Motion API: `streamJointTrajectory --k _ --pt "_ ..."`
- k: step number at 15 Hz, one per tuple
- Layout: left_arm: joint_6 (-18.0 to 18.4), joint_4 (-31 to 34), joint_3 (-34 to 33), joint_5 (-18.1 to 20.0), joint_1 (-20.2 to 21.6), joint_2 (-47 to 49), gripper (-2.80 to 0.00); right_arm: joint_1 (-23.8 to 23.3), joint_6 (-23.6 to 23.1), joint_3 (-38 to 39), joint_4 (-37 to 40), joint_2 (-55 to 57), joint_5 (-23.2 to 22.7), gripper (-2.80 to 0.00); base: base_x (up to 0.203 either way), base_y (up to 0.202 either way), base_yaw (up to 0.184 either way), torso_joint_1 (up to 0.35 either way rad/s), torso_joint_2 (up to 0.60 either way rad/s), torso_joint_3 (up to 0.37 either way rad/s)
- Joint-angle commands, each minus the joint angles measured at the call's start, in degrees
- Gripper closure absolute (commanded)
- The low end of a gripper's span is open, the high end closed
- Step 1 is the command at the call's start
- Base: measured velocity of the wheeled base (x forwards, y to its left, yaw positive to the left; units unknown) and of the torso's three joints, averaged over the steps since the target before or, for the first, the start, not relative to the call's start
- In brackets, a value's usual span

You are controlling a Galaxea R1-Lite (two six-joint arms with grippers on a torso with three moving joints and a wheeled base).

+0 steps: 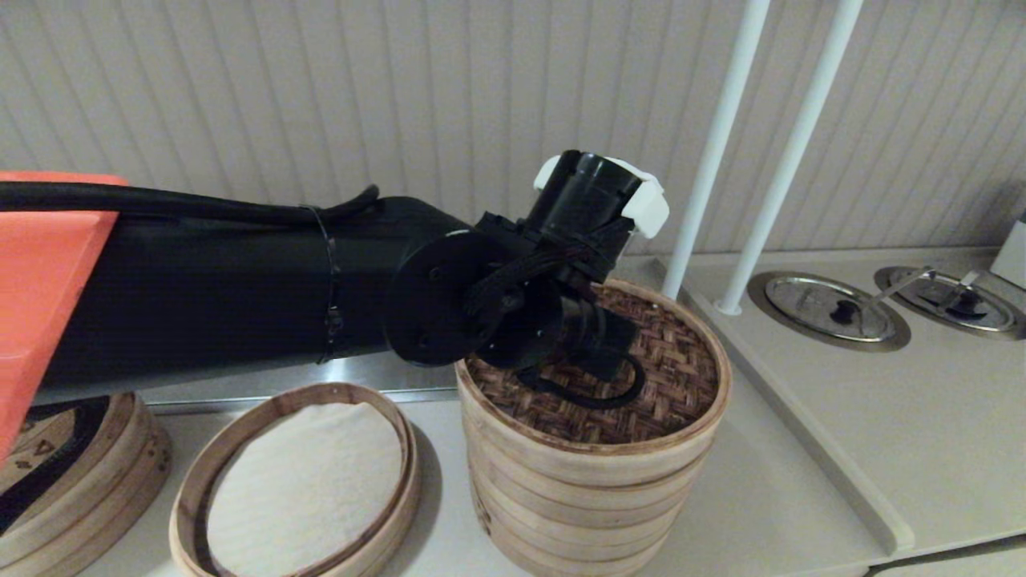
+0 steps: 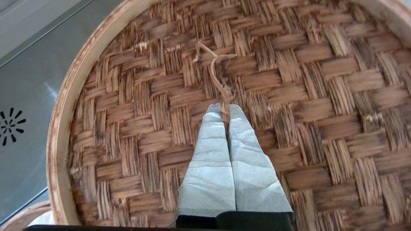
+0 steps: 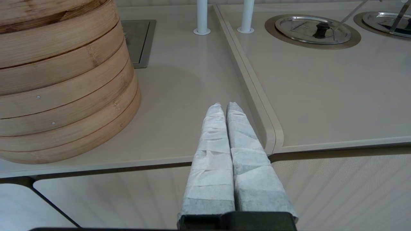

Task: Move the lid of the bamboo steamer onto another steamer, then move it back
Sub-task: Put the steamer

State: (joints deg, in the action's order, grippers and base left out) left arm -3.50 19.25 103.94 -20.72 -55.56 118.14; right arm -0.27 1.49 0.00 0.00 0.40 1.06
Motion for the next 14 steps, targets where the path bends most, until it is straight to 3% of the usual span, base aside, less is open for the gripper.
streamJointTrajectory --k 1,14 --pt "0.07 -0.53 -0.05 -0.11 0.02 0.60 0.00 0.00 0.01 0.18 0.00 0.04 -0.01 0.00 0.000 0.000 0.000 0.000 0.00 0.000" --pt "0.77 -0.61 3.11 0.25 -0.51 1.86 0.00 0.00 0.01 0.18 0.00 0.04 0.01 0.00 0.000 0.000 0.000 0.000 0.00 0.000"
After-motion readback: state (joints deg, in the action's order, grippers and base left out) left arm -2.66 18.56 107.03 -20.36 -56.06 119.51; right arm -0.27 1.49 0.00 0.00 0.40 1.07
